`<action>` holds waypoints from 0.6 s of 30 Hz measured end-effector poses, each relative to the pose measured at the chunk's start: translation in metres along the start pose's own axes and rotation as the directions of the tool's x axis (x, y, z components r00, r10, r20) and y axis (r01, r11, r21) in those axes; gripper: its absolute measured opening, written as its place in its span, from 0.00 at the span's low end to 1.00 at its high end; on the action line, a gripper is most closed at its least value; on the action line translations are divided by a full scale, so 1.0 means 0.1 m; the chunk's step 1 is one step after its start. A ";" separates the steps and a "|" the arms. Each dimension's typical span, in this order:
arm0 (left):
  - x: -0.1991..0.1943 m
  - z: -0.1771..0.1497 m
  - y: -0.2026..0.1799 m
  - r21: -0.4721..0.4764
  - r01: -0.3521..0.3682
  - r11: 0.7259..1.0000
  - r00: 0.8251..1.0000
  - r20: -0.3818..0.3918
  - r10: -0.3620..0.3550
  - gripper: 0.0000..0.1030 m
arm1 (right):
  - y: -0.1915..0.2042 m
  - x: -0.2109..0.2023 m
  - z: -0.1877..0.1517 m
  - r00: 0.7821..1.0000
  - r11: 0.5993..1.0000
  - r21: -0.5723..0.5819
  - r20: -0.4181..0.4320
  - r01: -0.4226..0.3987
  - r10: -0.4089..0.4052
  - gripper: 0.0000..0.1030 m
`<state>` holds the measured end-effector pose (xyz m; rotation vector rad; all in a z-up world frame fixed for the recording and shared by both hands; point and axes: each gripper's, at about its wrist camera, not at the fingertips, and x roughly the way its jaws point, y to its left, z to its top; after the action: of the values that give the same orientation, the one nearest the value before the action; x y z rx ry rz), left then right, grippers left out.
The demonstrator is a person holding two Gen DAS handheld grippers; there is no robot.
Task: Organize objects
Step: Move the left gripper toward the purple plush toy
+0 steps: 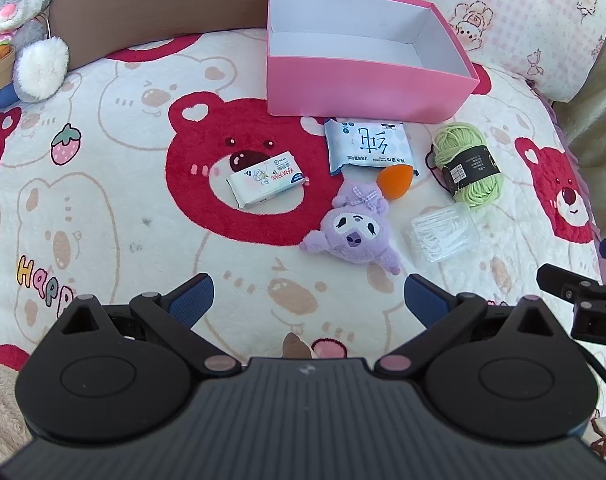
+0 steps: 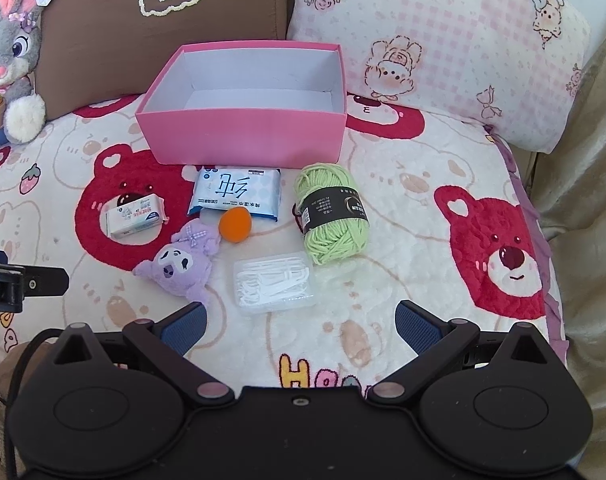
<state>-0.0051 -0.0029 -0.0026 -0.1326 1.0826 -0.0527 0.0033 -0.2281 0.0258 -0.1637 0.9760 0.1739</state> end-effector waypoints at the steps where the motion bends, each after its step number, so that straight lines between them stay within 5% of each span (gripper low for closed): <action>1: 0.00 0.01 0.01 -0.001 0.000 1.000 1.000 0.000 0.000 1.00 | 0.03 0.01 0.02 1.000 1.000 -0.001 -0.004 0.001 -0.001 0.99; 18: -0.10 -0.02 -0.04 -0.007 0.009 1.000 1.000 0.006 -0.009 1.00 | 0.08 -0.04 0.03 1.000 0.999 -0.031 0.004 0.017 -0.017 0.99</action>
<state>-0.0119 -0.0058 0.0059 -0.1438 1.0759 -0.0568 0.0020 -0.2201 0.0307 -0.2002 0.9678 0.1742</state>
